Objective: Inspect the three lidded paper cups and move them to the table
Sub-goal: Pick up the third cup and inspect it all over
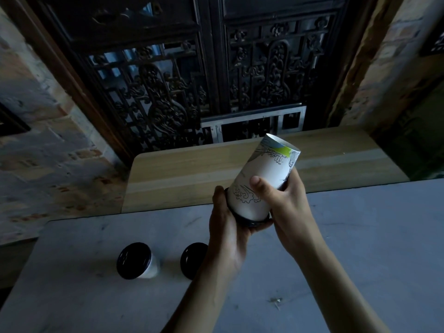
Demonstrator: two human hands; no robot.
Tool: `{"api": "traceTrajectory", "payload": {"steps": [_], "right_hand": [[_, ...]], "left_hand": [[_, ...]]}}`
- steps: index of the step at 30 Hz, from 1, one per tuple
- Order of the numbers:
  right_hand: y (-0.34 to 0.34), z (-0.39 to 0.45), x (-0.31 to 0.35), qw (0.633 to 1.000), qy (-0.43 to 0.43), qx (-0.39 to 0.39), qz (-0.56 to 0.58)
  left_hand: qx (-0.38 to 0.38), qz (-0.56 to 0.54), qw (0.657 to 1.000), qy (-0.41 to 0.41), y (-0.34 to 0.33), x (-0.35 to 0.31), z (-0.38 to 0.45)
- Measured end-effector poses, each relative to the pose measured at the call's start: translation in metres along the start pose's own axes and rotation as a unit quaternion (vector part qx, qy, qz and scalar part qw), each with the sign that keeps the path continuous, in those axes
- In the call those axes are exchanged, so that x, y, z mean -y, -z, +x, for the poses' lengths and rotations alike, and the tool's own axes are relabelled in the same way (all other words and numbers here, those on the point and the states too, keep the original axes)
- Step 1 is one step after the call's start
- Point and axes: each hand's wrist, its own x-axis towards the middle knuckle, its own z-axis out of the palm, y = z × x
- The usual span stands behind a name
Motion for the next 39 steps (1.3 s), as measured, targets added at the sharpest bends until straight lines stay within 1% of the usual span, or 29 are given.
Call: {"api": "traceTrajectory", "payload": {"steps": [4,7,9,13,15,18,20,25,27,29,31,35,37,39], "right_hand": [[0.001,0.003,0.001,0.999,0.011,0.003,0.048],[0.003,0.006,0.001,0.998,0.019,0.009,0.06],[0.005,0.008,0.002,0.997,0.015,0.026,0.064],[0.009,0.008,0.002,0.997,0.018,0.049,0.056],[0.009,0.007,0.003,0.996,0.017,0.064,0.056],[0.01,0.007,0.002,0.996,0.016,0.073,0.057],[0.011,0.007,0.002,0.996,0.018,0.067,0.052],[0.011,0.008,0.0,0.997,0.046,0.038,0.049],[0.011,0.007,0.0,0.997,0.051,0.033,0.052],[0.012,0.007,0.002,0.996,0.051,0.04,0.055],[0.015,0.006,0.003,0.995,0.049,0.059,0.059],[0.017,0.004,0.006,0.995,0.033,0.083,0.039],[0.018,0.005,0.006,0.995,0.029,0.09,0.04],[0.018,0.005,0.006,0.994,0.031,0.087,0.052]], "left_hand": [[-0.027,0.044,0.995,-0.083,-0.008,0.003,-0.003],[-0.036,0.047,0.993,-0.1,-0.01,0.004,-0.005],[-0.027,0.039,0.996,-0.077,-0.008,0.002,-0.005],[0.002,0.021,0.999,0.029,-0.001,-0.008,-0.005],[0.021,0.023,0.998,0.053,0.001,-0.01,-0.004],[0.017,0.033,0.998,0.06,0.002,-0.009,-0.004],[0.009,0.042,0.998,0.05,0.001,-0.005,-0.005],[-0.01,0.094,0.995,-0.043,-0.006,0.002,-0.005],[-0.014,0.092,0.994,-0.058,-0.008,0.003,-0.006],[-0.011,0.076,0.996,-0.036,-0.008,0.002,-0.008],[-0.004,0.056,0.998,0.004,-0.007,-0.001,-0.01],[0.022,0.038,0.997,0.065,-0.001,-0.007,-0.01],[0.023,0.045,0.996,0.07,0.0,-0.008,-0.01],[0.02,0.055,0.997,0.048,0.001,-0.005,-0.008]]}}
